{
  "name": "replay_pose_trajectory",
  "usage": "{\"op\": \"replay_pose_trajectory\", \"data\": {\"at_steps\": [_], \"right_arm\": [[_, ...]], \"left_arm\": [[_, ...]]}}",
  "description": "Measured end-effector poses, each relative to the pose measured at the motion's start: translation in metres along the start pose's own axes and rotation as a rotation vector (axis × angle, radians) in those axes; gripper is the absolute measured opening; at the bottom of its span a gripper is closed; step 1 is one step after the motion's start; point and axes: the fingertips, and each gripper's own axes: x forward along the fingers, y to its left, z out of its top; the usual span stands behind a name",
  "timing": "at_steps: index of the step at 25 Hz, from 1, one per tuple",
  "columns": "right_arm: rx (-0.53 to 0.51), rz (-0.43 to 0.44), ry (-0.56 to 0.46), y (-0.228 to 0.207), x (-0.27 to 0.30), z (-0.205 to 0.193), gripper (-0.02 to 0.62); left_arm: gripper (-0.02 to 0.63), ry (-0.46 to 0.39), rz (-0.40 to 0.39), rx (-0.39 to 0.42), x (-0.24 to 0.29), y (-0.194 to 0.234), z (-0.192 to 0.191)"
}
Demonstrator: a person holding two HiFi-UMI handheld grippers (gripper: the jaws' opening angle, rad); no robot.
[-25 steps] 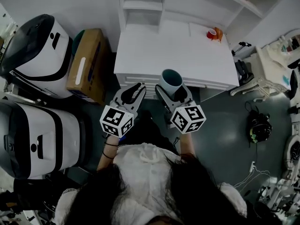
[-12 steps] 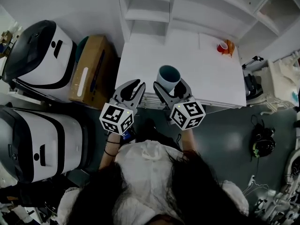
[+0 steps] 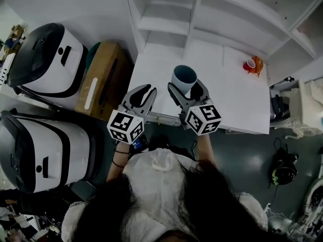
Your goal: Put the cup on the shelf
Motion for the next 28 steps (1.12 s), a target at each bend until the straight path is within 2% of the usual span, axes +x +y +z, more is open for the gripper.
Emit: {"op": "replay_pose_trajectory", "data": {"at_steps": [13,19,28], "right_arm": [[-0.093,0.044,-0.041,-0.044,0.107,0.038,0.35],[-0.149,0.005,-0.061,-0.063,0.162,0.059,0.35],[-0.196,-0.062,-0.056,-0.086,0.247,0.08,0.35]], "left_arm": [[0.091,0.037,0.064,0.019,0.016,0.02,-0.001],[0.091,0.033,0.063,0.028,0.017,0.04,0.008],[0.091,0.004,0.009,0.035,0.034,0.082,0.025]]}}
